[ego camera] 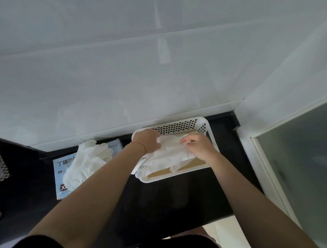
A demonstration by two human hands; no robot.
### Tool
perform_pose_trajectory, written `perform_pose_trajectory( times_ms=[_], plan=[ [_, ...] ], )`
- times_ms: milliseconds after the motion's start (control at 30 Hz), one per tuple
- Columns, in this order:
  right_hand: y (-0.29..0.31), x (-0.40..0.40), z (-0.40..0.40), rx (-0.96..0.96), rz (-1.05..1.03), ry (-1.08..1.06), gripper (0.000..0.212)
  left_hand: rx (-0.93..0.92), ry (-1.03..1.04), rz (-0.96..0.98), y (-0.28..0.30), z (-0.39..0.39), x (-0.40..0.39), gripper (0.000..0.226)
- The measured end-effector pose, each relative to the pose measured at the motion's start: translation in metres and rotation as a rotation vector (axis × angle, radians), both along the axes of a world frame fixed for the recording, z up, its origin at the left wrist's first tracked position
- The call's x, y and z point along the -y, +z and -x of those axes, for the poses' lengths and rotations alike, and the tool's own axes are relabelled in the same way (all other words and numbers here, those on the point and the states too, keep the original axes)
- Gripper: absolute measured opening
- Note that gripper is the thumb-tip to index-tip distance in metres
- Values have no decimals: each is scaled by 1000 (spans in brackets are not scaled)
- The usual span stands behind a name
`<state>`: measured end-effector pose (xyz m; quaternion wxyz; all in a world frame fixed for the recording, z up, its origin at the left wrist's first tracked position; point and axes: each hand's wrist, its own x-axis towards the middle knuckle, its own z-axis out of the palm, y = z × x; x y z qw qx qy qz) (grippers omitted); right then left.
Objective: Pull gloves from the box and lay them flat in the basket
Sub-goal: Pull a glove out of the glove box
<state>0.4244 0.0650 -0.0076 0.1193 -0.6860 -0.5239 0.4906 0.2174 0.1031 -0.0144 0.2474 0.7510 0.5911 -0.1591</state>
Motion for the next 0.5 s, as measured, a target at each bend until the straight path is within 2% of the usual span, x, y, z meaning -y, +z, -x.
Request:
perform_pose_trajectory(
  times_ms=[133,267,333,367,500],
  plan=[
    [-13,-9,-12,135,5,153,47,-181,-38,-115,-9,-11,9,28],
    [-23,-11,-13,239,18,234,53,-127,-51,-260,-12,-19,27,21],
    [-23,-12,-12,261,1,266,55,-71,-91,-227,-14,-21,35,19],
    [-22,-12,-11,266,-9,278,56,-76,-111,-186,-15,-22,39,25],
    [-17,-12,-13,279,-42,302,60,-180,-87,-72,-20,-23,45,37]
  ],
)
